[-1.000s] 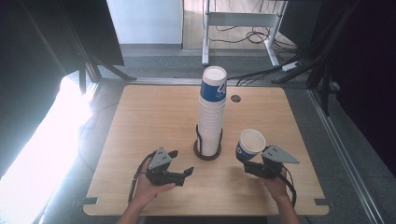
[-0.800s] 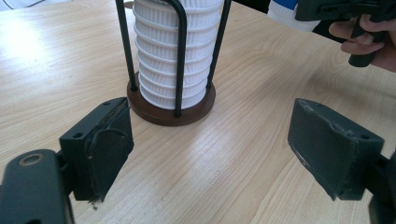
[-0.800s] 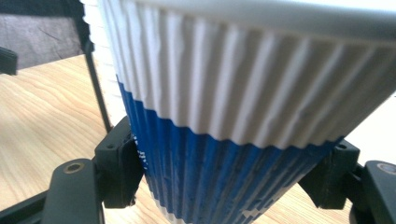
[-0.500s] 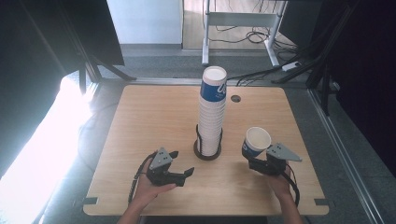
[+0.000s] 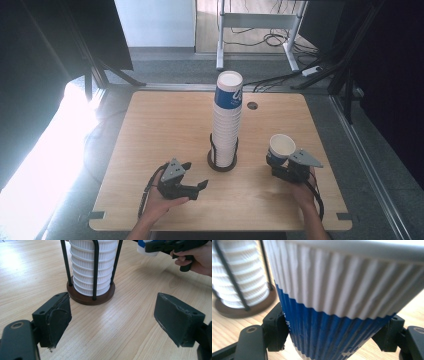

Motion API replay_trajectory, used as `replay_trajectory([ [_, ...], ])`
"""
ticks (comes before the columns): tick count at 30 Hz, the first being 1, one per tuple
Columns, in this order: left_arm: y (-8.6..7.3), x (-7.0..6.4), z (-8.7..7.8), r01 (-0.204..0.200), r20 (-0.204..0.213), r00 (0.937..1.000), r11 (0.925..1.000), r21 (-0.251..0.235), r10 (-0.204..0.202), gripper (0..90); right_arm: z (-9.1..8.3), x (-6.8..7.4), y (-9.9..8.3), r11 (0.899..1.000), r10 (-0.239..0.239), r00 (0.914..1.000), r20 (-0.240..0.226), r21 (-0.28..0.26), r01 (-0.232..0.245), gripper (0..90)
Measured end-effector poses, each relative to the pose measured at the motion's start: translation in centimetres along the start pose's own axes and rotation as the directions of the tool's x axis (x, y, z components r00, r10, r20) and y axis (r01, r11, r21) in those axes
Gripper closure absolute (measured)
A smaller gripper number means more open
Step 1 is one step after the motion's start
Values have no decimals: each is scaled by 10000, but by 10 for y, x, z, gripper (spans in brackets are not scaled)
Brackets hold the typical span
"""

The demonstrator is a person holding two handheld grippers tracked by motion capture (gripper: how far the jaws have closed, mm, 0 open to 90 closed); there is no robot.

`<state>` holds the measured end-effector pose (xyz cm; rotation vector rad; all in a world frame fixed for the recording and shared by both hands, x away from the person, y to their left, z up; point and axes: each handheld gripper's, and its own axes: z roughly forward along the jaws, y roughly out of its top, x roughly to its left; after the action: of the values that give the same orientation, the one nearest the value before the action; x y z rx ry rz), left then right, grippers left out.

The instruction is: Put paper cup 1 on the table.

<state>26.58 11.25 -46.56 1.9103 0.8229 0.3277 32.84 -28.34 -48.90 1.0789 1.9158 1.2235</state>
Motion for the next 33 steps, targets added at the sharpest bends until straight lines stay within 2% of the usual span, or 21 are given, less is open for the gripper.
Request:
replay_trajectory([
  [8,0,1,-1,22,-17,10000,10000,-9,-22,146,10,-13,-10,9964,-30,9974,716,850,-31,259],
  [15,-1,1,0,-9,-15,10000,10000,36,9,146,15,-22,-19,9889,-57,9937,1119,1479,-110,258],
  [26,-2,0,1,-45,12,10000,9999,109,45,147,17,-26,-22,9802,-74,9918,1277,1970,-181,258],
  [33,-2,0,1,1,166,9999,10000,90,-2,147,18,-27,-22,9755,-177,9915,1285,2199,-111,256],
])
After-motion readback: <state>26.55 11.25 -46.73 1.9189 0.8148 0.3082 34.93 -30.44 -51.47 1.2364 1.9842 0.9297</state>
